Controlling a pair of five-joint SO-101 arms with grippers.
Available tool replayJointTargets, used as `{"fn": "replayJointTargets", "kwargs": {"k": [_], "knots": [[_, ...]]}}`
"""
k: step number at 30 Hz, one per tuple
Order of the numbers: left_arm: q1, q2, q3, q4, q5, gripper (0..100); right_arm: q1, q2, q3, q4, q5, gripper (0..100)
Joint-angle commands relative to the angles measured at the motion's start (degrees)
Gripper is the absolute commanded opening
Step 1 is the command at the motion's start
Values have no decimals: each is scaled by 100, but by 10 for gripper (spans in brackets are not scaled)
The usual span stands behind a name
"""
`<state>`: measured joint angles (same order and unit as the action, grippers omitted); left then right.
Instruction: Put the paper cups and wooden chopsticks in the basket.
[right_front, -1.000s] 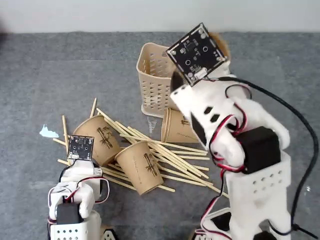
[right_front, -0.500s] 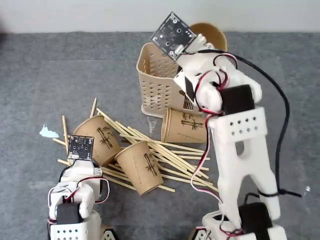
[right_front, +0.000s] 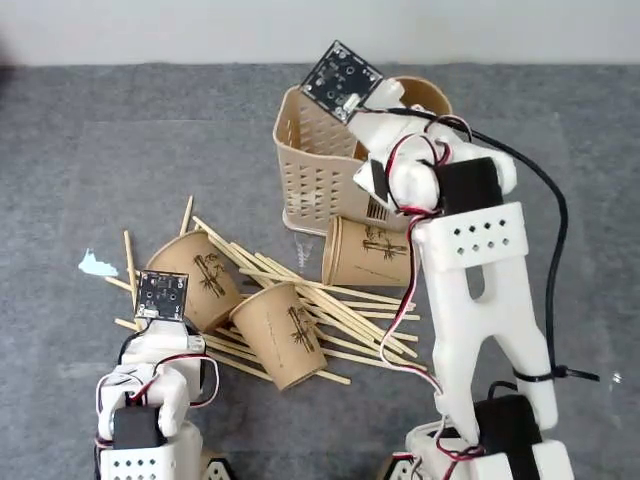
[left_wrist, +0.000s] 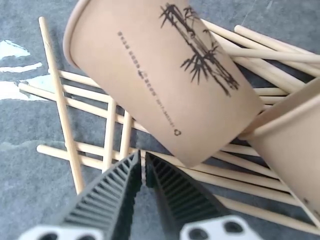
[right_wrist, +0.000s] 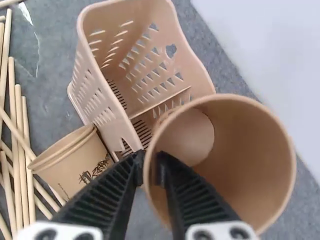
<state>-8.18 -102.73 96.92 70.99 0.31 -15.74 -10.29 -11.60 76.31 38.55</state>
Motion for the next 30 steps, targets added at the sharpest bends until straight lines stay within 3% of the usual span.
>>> {"fn": "replayJointTargets", "kwargs": {"k": [1, 7, 14, 18, 28, 30], "knots": [[-26, 18, -48, 9, -26, 14, 127, -84, -290, 57, 9, 221], [-26, 18, -48, 9, -26, 14, -48, -418, -765, 101, -633, 249], [-26, 18, -48, 9, -26, 14, -840, -866, -791, 1710, -800, 249], [-26, 18, -48, 9, -26, 14, -1209, -866, -756, 2642, -1398, 251], [-26, 18, -48, 9, -26, 14, -1640, -857, 1046, 2466, -1591, 251], [-26, 18, -48, 9, -26, 14, -1727, -857, 1451, 2105, -1952, 251]]}}
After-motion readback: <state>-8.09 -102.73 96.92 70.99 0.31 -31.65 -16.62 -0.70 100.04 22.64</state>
